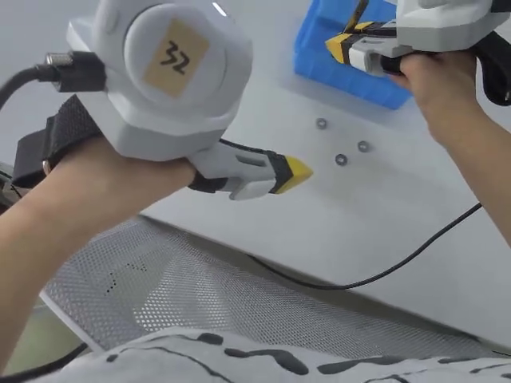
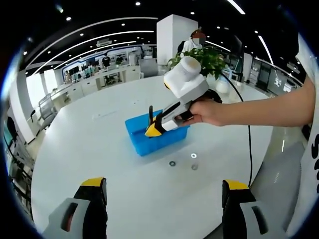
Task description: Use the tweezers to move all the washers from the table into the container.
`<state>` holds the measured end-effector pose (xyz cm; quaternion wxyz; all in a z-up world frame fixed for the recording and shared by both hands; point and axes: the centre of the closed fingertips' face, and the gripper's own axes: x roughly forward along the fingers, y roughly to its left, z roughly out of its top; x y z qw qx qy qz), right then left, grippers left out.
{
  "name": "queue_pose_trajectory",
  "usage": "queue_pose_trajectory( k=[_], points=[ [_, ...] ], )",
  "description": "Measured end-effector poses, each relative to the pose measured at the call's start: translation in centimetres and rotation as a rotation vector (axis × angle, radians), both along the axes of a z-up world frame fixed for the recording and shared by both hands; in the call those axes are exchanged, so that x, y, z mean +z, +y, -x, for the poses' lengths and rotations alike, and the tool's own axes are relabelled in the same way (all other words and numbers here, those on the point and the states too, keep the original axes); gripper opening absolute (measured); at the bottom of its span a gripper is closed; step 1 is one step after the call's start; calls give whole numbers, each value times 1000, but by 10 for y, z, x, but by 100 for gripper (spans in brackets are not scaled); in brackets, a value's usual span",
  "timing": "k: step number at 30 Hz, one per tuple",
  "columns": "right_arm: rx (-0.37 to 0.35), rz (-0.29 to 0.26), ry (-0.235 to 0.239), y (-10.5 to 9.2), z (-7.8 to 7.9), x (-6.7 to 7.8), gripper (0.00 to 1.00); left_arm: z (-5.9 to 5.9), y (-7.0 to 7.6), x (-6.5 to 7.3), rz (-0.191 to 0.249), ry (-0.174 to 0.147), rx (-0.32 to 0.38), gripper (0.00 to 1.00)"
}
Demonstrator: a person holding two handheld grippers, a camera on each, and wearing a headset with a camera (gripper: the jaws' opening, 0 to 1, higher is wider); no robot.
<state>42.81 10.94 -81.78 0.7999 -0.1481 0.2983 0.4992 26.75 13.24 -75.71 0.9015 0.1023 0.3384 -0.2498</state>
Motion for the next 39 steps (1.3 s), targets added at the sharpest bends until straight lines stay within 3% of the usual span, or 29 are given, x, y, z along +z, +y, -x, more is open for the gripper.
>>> queue_pose_trajectory(
  k=[16,24,26,29,30,34,39],
  points=[
    [4,14,-19,4,4,0,3,1,-6,4,6,-26,-4,98],
    [-13,20,-23,0,6,3,5,0,-2,7,4,-33,11,97],
    [-24,-2,-8,-1,8,9,5,3,-3,7,5,-34,10,97],
    [-41,-18,-30,-3,5,17,5,1,-5,7,-3,-33,3,98],
    [-46,-30,-34,-5,5,27,5,0,-5,8,-5,-37,1,98],
    [-49,-72,-56,-5,10,47,5,0,-5,12,10,-43,1,97],
    [-30,-82,-95,-8,18,60,5,2,-6,13,12,-45,4,97]
  ],
)
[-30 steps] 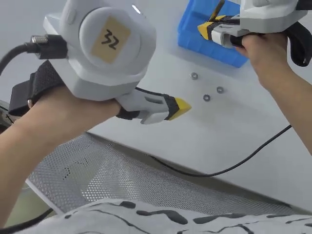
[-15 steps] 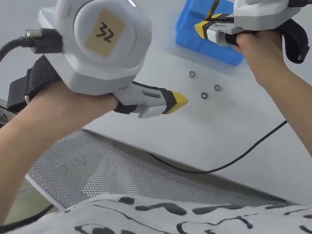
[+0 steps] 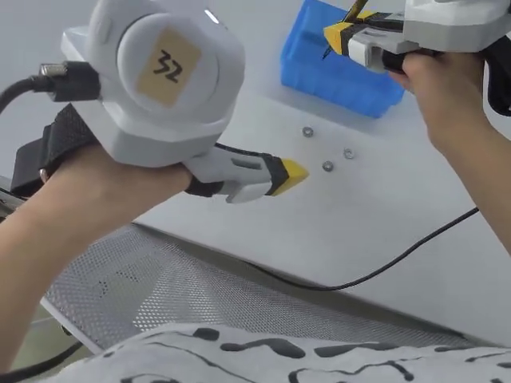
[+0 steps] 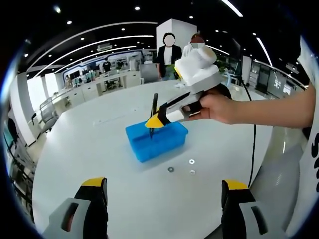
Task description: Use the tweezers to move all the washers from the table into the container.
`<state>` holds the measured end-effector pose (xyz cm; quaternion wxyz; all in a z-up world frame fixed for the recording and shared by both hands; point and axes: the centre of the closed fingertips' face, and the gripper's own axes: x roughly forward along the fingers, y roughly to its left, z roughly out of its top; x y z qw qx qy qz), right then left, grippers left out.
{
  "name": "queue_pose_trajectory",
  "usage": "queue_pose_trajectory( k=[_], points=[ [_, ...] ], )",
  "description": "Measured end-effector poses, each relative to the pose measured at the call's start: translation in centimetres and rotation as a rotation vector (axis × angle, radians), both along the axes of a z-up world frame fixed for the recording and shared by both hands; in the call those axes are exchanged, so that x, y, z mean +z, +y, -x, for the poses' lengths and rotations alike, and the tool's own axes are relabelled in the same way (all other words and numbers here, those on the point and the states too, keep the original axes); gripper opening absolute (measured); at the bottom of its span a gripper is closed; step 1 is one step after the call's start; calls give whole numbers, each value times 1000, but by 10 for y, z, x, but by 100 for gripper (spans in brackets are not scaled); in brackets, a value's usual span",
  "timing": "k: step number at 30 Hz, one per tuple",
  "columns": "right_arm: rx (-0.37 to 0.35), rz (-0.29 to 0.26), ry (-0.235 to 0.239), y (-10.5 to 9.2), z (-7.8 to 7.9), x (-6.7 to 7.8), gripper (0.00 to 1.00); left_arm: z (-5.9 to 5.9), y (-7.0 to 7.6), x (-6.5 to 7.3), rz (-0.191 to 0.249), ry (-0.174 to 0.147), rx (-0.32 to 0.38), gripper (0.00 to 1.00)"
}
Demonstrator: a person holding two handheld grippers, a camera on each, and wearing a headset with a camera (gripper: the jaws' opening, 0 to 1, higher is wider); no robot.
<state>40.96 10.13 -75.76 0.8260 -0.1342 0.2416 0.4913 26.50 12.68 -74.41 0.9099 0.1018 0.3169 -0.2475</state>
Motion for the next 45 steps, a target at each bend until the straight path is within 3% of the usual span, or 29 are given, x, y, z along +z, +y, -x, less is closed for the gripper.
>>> queue_pose_trajectory(
  k=[3,15,30,41,45],
  points=[
    [12,-18,4,3,13,13,5,0,2,3,-8,-7,3,97],
    [51,-8,36,-4,43,5,5,-2,6,5,-15,-15,21,98],
    [53,52,118,-13,67,-39,5,-2,7,3,-19,-11,29,98],
    [52,84,127,-11,64,-60,5,0,7,0,-38,1,22,98],
    [56,90,118,-11,64,-61,5,-1,7,0,-41,0,22,98]
  ],
)
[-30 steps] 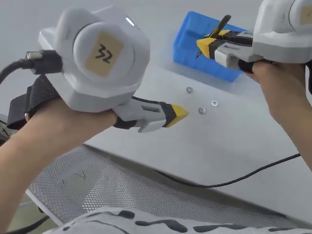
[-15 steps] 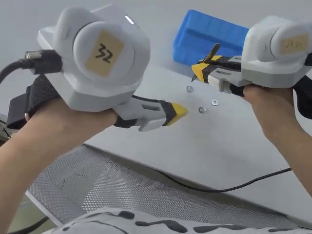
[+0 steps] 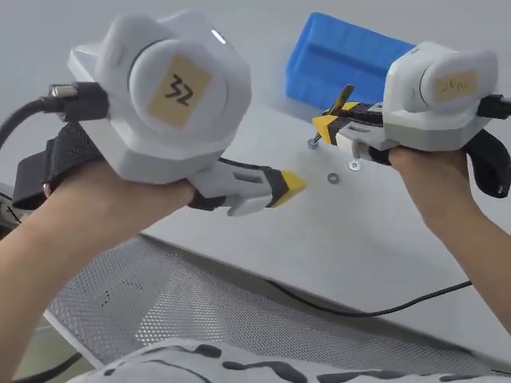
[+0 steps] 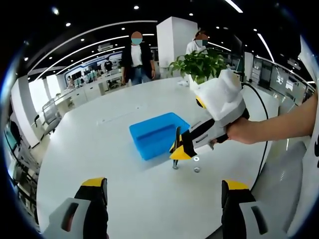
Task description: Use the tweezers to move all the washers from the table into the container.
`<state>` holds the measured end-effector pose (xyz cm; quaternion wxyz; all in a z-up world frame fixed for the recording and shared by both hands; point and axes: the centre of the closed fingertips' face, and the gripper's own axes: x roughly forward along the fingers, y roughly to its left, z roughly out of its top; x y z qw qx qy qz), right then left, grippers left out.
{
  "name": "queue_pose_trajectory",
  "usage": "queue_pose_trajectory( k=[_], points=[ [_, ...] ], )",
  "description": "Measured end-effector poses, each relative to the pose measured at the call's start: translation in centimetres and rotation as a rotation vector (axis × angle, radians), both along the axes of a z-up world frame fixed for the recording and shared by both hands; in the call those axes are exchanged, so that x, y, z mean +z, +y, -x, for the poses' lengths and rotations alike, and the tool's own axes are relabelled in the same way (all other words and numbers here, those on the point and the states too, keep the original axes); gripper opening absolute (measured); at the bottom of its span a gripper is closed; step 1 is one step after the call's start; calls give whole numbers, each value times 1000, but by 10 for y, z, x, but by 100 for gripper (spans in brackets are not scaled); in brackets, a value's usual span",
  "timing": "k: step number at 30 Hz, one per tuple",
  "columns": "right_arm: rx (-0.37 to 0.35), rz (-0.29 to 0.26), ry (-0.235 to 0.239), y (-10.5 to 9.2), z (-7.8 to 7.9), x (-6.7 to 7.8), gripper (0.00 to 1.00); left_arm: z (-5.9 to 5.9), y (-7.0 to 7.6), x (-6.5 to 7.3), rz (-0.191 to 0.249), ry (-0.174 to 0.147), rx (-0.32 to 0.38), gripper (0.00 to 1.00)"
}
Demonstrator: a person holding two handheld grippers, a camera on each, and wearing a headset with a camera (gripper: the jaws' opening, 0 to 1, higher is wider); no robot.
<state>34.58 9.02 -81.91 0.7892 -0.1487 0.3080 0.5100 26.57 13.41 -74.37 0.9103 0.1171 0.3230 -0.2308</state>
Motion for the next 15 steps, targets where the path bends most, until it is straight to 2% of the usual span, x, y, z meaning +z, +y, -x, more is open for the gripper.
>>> queue_pose_trajectory(
  k=[3,10,15],
  points=[
    [0,6,6,0,0,-2,5,0,1,-1,-3,3,1,97],
    [5,-6,-24,0,2,-2,4,1,-2,-2,-3,7,-5,97],
    [-16,-23,-14,-1,1,-1,4,1,-2,-2,-5,8,-8,97]
  ],
)
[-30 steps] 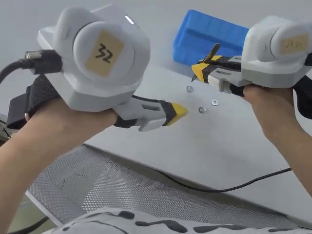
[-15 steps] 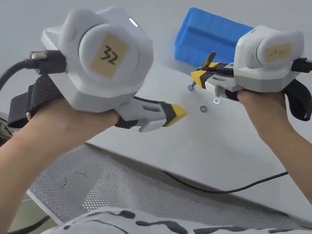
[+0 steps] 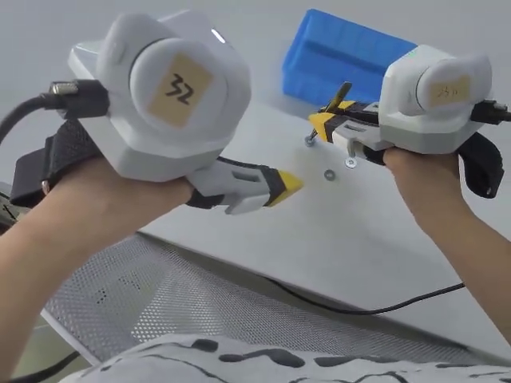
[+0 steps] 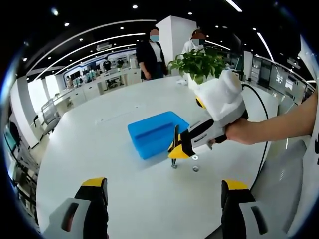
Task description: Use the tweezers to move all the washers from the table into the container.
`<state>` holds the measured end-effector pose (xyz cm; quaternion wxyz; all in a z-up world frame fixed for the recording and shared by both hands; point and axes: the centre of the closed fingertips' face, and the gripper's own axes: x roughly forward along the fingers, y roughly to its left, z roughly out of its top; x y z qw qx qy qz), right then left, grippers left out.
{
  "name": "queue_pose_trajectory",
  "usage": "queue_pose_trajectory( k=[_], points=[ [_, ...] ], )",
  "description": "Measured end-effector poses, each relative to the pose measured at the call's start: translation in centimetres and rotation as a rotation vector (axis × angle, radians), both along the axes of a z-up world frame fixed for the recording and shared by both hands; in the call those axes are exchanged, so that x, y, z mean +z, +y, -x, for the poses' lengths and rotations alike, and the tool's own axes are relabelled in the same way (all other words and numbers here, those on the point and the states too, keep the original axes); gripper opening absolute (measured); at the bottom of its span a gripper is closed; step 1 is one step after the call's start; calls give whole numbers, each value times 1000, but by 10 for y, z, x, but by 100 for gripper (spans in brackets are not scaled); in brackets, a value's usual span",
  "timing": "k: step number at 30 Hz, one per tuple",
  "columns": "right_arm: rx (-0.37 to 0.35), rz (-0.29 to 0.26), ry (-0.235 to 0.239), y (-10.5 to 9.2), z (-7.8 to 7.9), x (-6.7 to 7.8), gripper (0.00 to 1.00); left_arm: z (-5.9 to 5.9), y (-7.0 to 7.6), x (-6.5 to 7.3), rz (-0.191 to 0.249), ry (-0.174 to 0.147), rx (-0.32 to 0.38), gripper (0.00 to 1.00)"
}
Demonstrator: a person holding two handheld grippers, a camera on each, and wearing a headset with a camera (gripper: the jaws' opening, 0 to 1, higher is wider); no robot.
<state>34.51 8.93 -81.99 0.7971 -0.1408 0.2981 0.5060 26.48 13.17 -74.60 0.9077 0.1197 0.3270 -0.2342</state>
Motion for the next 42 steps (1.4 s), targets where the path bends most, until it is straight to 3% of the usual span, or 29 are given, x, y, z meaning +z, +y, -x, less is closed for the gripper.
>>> queue_pose_trajectory(
  k=[5,12,16,23,32,39,42],
  points=[
    [25,40,-45,6,6,1,4,0,-1,0,2,0,-2,97],
    [-15,35,-14,3,5,3,4,0,0,1,15,-1,8,97],
    [3,48,-14,3,10,4,3,0,5,-1,-7,0,6,97],
    [1,23,-26,3,12,16,3,-1,8,-1,2,0,16,97],
    [-23,-7,-72,1,-5,41,4,-2,3,0,0,-1,-1,96],
    [-43,-49,-133,4,-24,68,4,-3,0,4,-1,-9,-6,96],
    [-49,-62,-142,5,-31,72,4,-3,-1,3,-9,-6,-10,96]
  ],
)
